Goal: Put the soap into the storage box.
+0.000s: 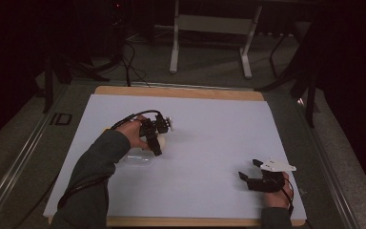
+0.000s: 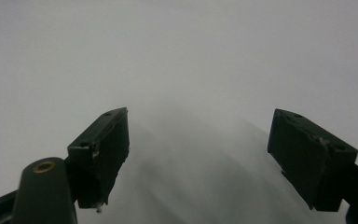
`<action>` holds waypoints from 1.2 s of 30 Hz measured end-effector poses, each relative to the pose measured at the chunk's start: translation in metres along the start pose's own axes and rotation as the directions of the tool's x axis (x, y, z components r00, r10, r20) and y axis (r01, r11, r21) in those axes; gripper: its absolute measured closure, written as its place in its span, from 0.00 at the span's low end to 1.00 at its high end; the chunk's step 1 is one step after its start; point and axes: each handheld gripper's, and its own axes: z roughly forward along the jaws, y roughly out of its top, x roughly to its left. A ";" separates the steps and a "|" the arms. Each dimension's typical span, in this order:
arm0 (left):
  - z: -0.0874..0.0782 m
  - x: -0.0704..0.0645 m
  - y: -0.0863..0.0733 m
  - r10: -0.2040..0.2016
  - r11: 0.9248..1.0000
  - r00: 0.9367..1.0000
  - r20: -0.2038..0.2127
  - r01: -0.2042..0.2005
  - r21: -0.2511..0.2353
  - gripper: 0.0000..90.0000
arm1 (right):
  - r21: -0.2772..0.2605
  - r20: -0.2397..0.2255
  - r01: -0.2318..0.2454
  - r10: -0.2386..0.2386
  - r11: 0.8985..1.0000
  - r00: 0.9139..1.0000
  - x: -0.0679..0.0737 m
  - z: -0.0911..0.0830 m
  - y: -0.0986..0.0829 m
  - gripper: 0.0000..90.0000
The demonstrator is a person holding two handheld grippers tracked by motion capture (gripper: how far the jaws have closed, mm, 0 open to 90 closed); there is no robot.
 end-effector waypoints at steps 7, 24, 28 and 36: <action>-0.004 0.002 -0.004 -0.011 1.000 1.000 -0.008 0.011 -0.001 0.27 | 0.000 0.000 0.001 -0.001 1.000 1.000 0.000 0.000 0.000 0.23; -0.009 0.007 -0.017 -0.037 0.999 0.999 -0.021 0.038 0.007 0.27 | -0.002 0.001 0.005 -0.005 1.000 1.000 0.000 0.000 0.000 0.23; -0.009 0.008 -0.019 -0.035 0.999 0.999 -0.025 0.035 0.014 0.27 | -0.003 0.001 0.005 -0.005 1.000 1.000 0.000 0.000 0.000 0.23; -0.010 0.009 -0.025 -0.046 0.999 0.998 -0.030 0.047 0.017 0.27 | -0.003 0.002 0.006 -0.006 1.000 1.000 0.000 0.000 0.000 0.23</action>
